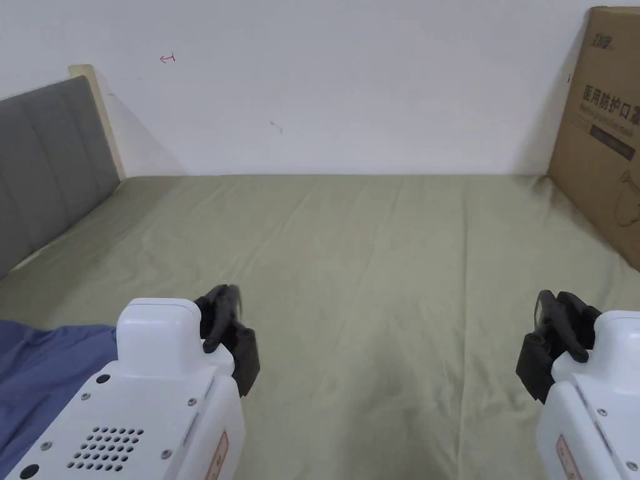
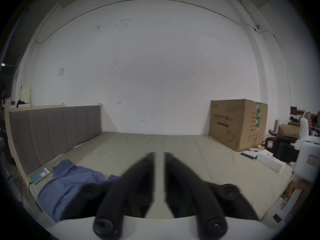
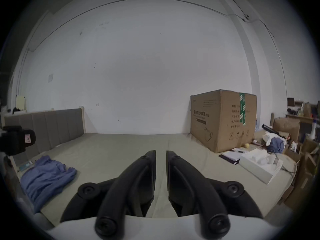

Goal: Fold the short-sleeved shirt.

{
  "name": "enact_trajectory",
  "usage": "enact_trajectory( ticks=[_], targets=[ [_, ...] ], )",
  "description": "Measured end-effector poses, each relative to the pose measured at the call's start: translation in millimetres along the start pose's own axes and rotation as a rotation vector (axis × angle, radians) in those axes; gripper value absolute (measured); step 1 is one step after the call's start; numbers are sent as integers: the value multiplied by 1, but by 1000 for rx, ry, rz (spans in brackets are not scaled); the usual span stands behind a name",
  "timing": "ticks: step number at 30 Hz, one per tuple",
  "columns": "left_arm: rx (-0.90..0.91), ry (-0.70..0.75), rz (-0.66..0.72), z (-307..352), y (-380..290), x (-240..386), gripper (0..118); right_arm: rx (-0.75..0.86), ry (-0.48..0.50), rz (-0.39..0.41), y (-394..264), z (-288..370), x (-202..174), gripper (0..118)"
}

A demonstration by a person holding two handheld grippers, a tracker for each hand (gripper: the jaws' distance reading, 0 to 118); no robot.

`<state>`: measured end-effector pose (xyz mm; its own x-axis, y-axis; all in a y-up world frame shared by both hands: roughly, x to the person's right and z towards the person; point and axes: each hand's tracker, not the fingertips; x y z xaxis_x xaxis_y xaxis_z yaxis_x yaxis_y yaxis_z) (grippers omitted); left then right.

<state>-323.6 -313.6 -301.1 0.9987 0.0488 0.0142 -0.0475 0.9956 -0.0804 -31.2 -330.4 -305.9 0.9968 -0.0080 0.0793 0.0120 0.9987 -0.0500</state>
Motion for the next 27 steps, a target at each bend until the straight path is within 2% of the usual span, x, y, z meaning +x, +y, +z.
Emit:
enact_trajectory(
  ticks=[2,3,7,14,18,21,27],
  targets=[
    [-22,-37,28,-1,-1,-4,0,-17,-13,15,1,-2,0,0],
    [-45,-32,41,-3,-3,-7,0,-15,-65,29,0,-1,1,0],
    [-70,0,24,-4,-9,-7,0,-31,-29,-24,1,-2,9,0],
    [-80,33,4,-5,-1,-11,0,-51,-4,-16,0,-5,4,0],
    [-49,85,-3,4,10,-27,0,-60,69,-4,4,-11,-16,0],
    [-32,155,23,16,15,-50,0,-57,173,4,7,-15,-41,0],
    [-36,367,-18,49,21,-101,0,-66,394,34,11,-21,-110,0]
  ],
)
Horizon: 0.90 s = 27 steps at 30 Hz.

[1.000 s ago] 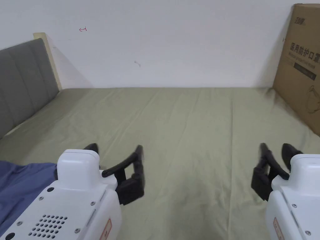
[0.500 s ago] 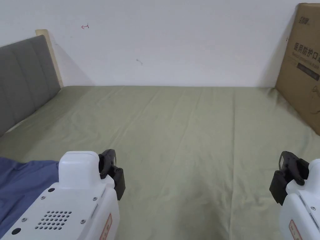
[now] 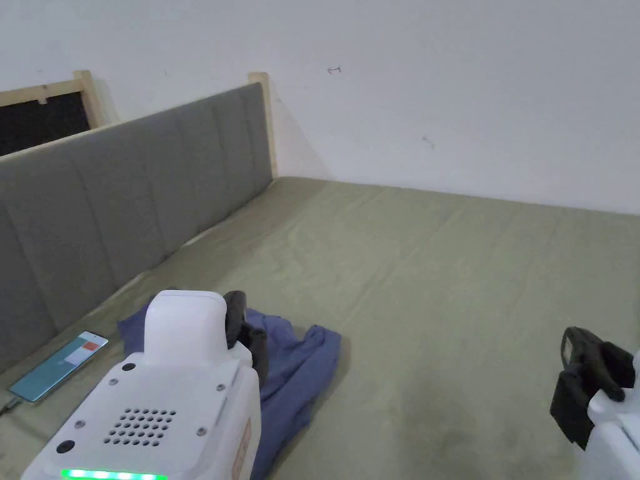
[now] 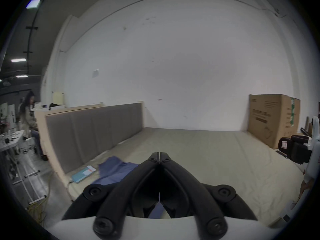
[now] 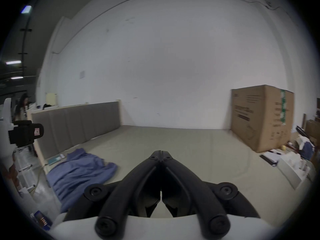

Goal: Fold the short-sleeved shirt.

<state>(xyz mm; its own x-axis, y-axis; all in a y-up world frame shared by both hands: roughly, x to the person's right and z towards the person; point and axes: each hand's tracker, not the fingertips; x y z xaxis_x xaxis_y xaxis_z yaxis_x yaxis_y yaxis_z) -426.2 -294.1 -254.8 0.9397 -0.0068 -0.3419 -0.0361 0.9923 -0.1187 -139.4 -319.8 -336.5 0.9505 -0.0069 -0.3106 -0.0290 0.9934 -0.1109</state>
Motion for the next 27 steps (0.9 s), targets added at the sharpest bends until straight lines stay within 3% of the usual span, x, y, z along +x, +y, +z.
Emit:
enact_trajectory(
  ticks=[3,10,15,22,27],
  targets=[
    [-6,66,19,7,0,-26,0,-13,128,-39,-2,-17,-29,0],
    [-73,129,35,-2,-12,-53,0,-85,291,4,-9,-37,-81,0],
    [-194,78,101,-46,-37,-58,0,-131,311,22,-20,-42,-88,0],
    [-558,20,157,-167,-108,-71,0,-229,288,-10,-40,-50,-76,0],
    [-716,89,77,-214,-136,-74,0,-274,257,-37,-49,-57,-66,0]
  ],
)
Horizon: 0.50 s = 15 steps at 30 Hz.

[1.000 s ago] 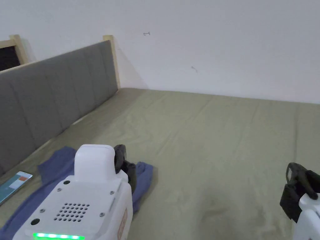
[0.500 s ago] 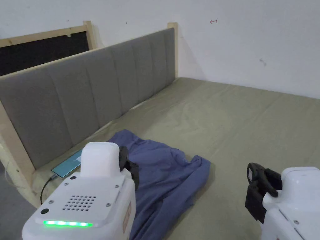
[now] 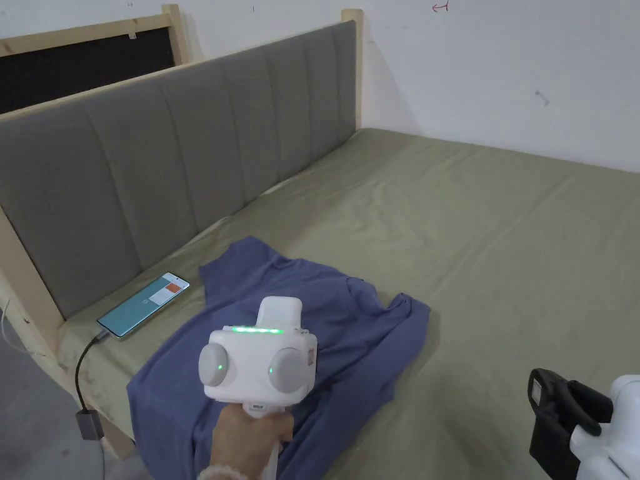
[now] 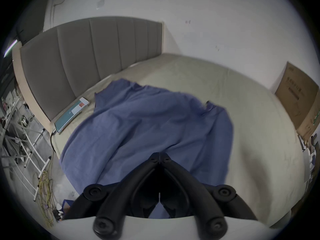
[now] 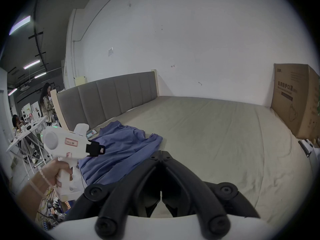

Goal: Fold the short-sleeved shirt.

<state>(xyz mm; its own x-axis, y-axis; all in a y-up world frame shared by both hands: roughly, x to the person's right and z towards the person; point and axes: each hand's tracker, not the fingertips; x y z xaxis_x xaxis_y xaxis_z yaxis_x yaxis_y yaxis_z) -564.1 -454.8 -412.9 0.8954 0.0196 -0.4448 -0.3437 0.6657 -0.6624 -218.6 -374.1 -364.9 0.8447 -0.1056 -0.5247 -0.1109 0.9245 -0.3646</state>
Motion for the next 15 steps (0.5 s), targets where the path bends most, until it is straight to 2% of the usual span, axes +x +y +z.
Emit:
enact_trajectory(
  ticks=[1,2,5,11,15],
  targets=[
    [-27,3,15,-6,3,-1,11,-7,0,-11,-1,-1,2,0],
    [-55,-32,17,-8,5,-3,38,-18,-1,-21,-2,-2,3,0],
    [-58,-116,53,-13,14,-6,84,-36,-6,-21,-7,-4,6,0],
    [-110,-105,0,-34,27,7,100,-81,2,-18,-16,-11,9,0],
    [-187,-105,96,-60,29,7,100,-107,6,-1,-20,-13,9,0]
  ],
)
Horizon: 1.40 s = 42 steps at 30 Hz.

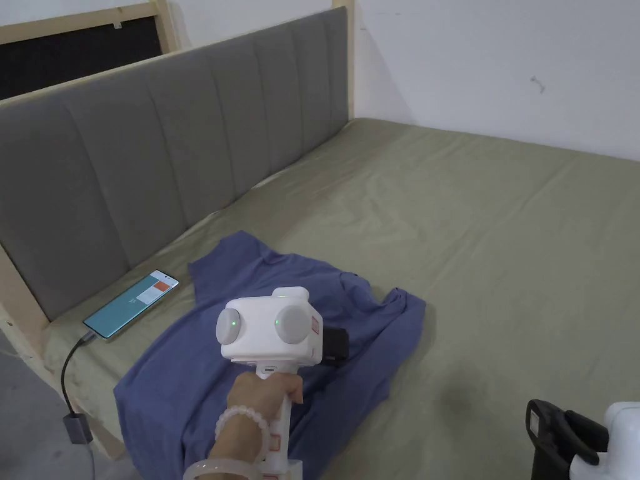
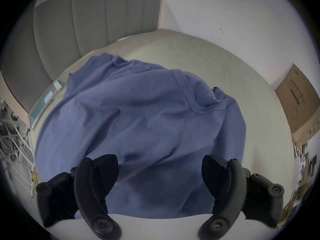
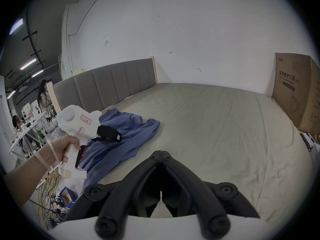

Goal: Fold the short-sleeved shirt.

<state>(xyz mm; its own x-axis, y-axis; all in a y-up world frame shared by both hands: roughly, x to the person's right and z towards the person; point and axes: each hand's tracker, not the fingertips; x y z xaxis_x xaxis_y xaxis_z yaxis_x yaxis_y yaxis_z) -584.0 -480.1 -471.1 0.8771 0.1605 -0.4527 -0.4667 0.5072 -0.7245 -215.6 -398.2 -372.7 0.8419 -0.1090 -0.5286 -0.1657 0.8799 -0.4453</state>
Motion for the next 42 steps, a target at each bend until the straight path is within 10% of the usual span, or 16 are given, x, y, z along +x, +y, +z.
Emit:
enact_trajectory(
  ticks=[4,7,14,24,36,42],
  targets=[
    [-53,42,-31,-18,-4,2,93,-22,3,-15,-3,-4,4,0],
    [-54,84,-28,-11,-1,9,48,-35,5,-32,-6,-6,7,0],
    [-41,96,21,-5,-1,-8,5,-67,9,-59,-11,-5,11,0],
    [-30,-167,316,45,5,-42,2,-24,-36,-116,-1,15,35,0],
    [173,-284,66,171,62,54,2,84,-141,-258,3,61,88,0],
    [191,-571,-122,226,72,172,2,165,-243,-331,5,100,123,0]
  ],
)
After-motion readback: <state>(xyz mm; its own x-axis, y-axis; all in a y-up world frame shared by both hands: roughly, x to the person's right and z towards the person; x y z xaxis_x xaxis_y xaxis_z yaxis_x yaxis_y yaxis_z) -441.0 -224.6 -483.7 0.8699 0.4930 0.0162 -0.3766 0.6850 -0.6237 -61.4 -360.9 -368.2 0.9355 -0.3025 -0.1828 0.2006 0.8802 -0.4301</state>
